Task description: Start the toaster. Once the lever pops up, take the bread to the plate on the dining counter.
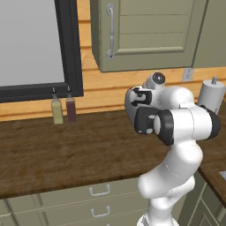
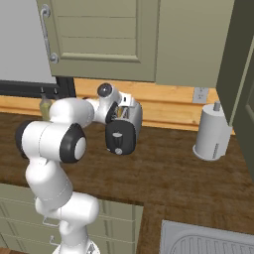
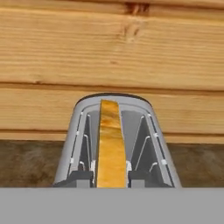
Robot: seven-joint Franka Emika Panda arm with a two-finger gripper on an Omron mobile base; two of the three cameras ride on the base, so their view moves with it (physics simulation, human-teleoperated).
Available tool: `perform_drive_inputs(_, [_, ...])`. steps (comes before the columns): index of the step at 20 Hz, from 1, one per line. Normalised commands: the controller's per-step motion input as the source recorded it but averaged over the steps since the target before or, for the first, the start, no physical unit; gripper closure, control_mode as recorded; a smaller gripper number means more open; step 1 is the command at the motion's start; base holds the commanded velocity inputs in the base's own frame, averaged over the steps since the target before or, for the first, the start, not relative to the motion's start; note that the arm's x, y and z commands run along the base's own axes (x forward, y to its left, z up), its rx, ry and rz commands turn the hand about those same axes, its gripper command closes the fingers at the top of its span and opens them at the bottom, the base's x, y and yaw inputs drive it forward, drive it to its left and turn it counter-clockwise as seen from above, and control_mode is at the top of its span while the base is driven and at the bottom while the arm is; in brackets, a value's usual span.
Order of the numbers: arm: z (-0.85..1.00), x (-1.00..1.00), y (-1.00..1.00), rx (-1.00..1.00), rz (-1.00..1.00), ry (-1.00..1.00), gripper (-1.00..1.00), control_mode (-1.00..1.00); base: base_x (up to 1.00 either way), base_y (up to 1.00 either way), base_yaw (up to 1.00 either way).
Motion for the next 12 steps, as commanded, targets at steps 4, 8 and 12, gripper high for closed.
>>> perform_drive_inputs(4, [0.25,-0.01,-0.04,0.00,0.00,-0.19,1.00,-1.00,0.00,0.00,0.00])
perform_drive_inputs(8, [0.50,-0.16,-0.05,0.00,0.00,-0.32,1.00,-1.00,0.00,0.00,0.00])
perform_drive_inputs(12, [0.47,-0.26,-0.06,0.04,0.00,-0.33,1.00,-1.00,0.00,0.00,0.00])
